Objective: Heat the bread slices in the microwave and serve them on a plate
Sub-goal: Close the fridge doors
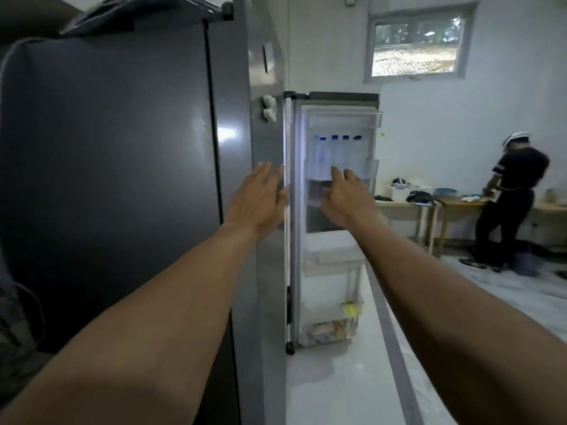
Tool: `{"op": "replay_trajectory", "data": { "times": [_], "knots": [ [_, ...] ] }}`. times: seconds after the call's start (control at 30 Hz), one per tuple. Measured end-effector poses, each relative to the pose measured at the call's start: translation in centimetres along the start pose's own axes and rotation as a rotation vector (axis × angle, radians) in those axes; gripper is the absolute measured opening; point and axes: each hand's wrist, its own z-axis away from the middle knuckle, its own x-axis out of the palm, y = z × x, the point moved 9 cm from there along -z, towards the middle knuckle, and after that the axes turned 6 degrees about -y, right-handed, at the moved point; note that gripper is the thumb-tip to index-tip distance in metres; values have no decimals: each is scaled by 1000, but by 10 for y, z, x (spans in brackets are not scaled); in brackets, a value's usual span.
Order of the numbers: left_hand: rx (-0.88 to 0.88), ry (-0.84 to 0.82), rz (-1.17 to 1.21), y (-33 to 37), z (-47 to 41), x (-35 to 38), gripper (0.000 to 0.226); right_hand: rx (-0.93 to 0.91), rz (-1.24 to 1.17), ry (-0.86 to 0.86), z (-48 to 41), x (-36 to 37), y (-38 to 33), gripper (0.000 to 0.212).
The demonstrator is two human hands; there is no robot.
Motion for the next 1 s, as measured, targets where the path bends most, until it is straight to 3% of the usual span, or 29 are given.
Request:
{"op": "replay_trajectory", "data": {
  "times": [0.5,1.0],
  "knots": [
    [-1,-136,-12,93,-179,181,59,116,129,14,-105,4,222,60],
    [13,-159,12,46,-350,330,60,172,124,-21,-273,110,334,58]
  ]
}}
